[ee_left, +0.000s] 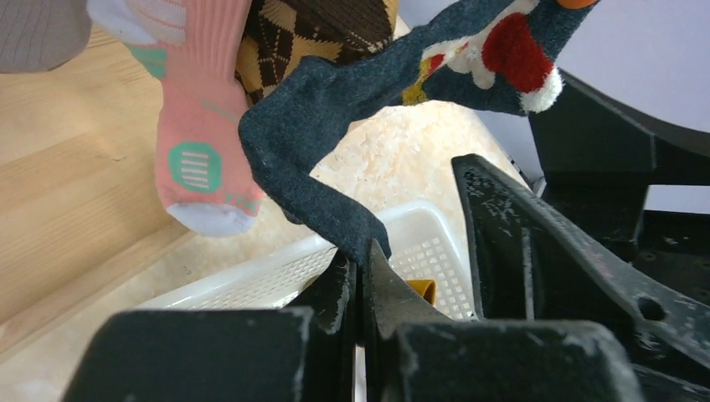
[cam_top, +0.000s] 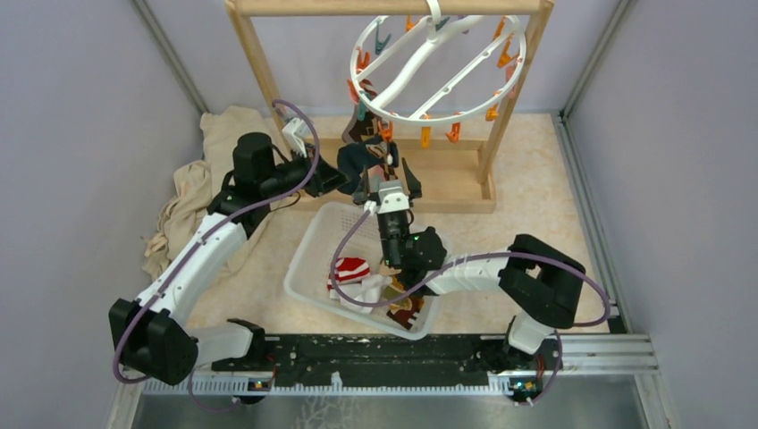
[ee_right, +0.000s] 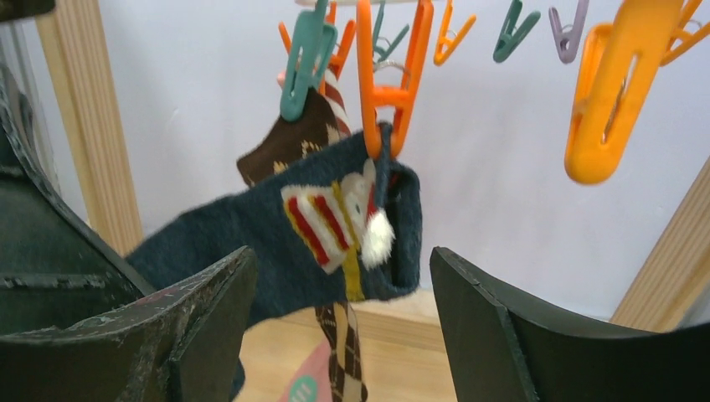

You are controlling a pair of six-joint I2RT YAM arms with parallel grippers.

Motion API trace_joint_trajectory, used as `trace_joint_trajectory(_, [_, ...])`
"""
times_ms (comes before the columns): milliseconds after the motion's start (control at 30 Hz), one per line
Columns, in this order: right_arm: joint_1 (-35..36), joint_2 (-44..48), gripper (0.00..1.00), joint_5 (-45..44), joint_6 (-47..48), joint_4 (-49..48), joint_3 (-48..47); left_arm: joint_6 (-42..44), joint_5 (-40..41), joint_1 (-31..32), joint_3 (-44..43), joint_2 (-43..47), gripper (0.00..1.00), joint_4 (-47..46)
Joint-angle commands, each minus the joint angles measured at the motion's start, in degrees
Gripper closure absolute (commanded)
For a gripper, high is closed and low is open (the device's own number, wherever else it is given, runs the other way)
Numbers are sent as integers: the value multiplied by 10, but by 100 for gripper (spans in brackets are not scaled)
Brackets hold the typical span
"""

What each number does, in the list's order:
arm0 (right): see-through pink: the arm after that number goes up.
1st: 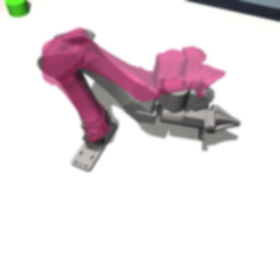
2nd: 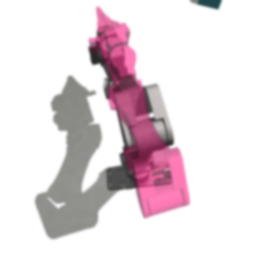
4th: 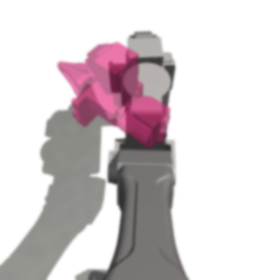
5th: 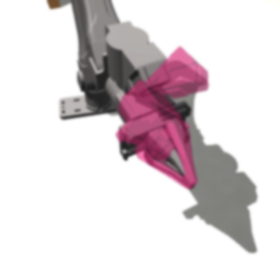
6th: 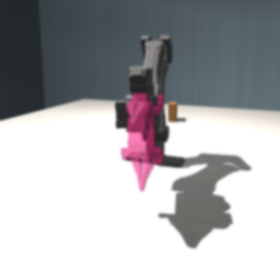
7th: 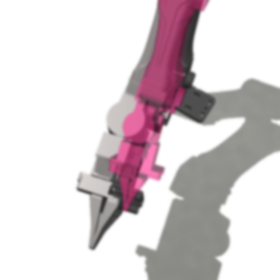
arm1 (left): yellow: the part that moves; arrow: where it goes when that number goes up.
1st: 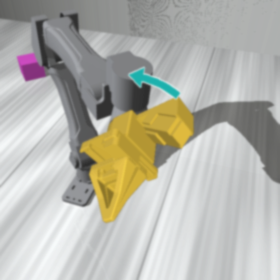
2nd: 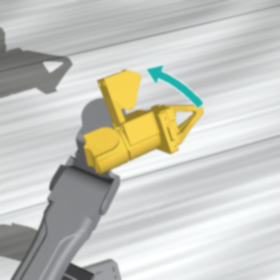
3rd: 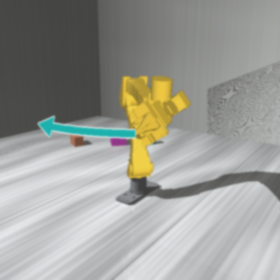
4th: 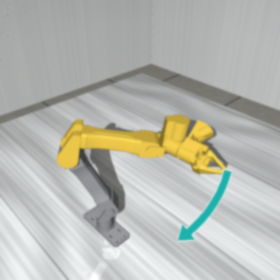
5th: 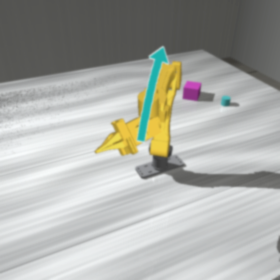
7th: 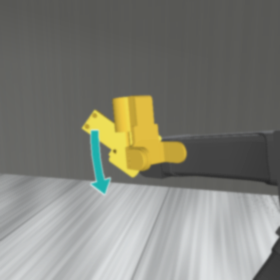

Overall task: Remove the socks clipped to the hanger
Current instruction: Remove the sock from the hanger.

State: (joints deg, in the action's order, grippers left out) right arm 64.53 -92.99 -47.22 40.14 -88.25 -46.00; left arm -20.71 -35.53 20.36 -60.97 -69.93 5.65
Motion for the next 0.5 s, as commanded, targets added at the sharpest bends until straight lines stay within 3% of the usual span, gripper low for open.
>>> trace_joint_trajectory(0, [-10,-19,25,32,6,-103,-47,17,-10,-6,-24,-9,100,0])
trace_joint_trajectory(467, [-75,-22,30,87,-59,-66,-86,29,-2,-7,-27,-32,100,14])
